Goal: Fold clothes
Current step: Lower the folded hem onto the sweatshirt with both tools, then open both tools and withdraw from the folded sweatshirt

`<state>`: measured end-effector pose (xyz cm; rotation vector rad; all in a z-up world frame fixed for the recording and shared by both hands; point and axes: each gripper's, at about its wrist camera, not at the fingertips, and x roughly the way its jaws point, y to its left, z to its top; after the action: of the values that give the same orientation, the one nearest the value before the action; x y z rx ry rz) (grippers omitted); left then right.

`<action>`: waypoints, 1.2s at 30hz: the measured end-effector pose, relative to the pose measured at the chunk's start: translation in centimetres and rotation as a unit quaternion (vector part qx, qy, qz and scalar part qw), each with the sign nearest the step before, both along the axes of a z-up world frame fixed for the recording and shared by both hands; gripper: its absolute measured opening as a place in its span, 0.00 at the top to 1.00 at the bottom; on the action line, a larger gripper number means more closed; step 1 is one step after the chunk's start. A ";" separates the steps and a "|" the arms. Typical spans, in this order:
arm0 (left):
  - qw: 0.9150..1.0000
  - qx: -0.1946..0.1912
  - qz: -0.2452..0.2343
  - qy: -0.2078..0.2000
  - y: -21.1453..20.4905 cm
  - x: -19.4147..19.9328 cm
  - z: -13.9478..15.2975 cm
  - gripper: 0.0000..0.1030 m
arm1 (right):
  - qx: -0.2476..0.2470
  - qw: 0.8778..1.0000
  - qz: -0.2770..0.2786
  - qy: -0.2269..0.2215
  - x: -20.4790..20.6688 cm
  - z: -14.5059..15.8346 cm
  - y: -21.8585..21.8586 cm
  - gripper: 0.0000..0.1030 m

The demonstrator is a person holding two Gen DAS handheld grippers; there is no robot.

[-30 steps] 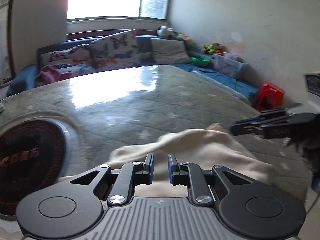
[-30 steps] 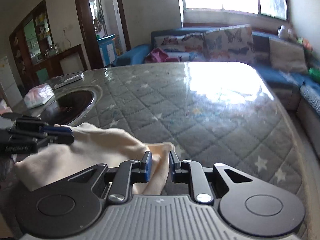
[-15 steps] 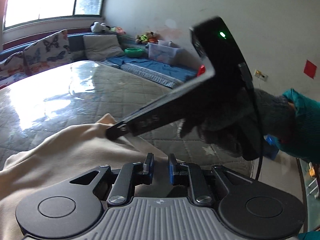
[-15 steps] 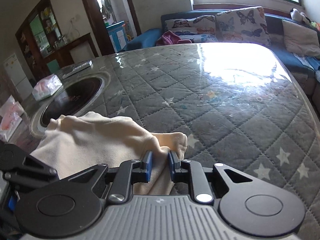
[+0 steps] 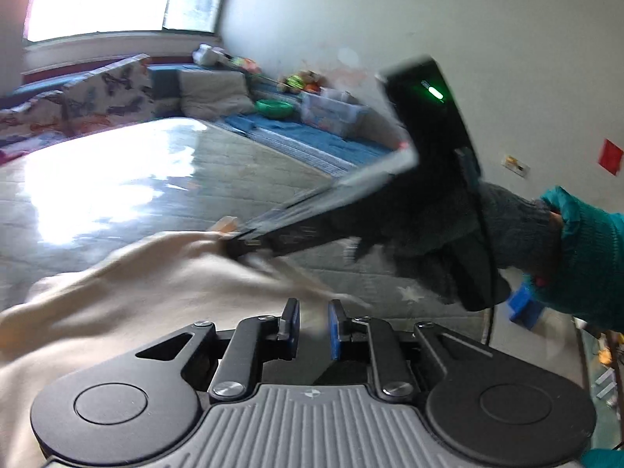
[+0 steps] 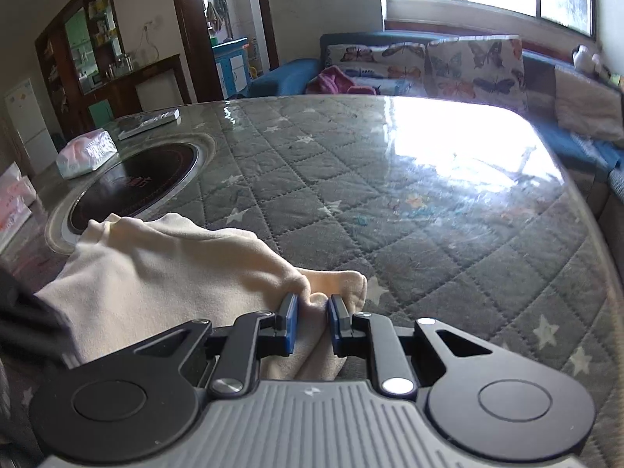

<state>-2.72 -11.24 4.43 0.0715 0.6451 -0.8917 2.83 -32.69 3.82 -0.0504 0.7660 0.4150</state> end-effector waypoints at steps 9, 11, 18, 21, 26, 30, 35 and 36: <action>0.986 -0.002 0.164 0.019 10.0 -0.6 -0.1 0.83 | -0.008 0.997 0.028 -0.066 -4.5 1.9 2.3 0.72; 0.982 0.006 0.186 0.024 11.8 -0.5 -0.6 0.83 | -0.006 0.996 0.038 -0.076 -5.4 1.9 3.2 0.63; 0.977 0.005 0.212 0.026 15.4 -1.3 -1.4 0.83 | -0.029 0.994 0.082 -0.069 -7.2 -0.1 5.6 0.55; 0.977 0.009 0.211 0.019 15.2 -1.5 -0.9 0.83 | -0.068 0.989 0.093 -0.096 -8.4 -0.1 6.5 0.53; 0.984 -0.002 0.178 -0.004 13.2 -1.8 0.3 0.83 | -0.047 0.986 0.110 -0.118 -9.3 1.2 7.7 0.48; 0.989 0.012 0.150 -0.004 11.3 -1.9 -0.5 0.83 | -0.050 0.987 0.112 -0.107 -9.6 -0.1 8.6 0.48; 0.990 0.025 0.139 0.005 11.1 -2.0 -1.6 0.83 | -0.040 0.988 0.108 -0.107 -10.4 -0.1 7.9 0.48; 0.990 0.023 0.140 0.007 11.2 -2.0 -1.4 0.83 | -0.041 0.987 0.103 -0.113 -10.6 0.2 7.7 0.48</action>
<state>-4.70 -0.04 2.99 0.0155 0.6696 -0.6068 -7.73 -24.99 3.99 -0.2514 0.5540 0.5639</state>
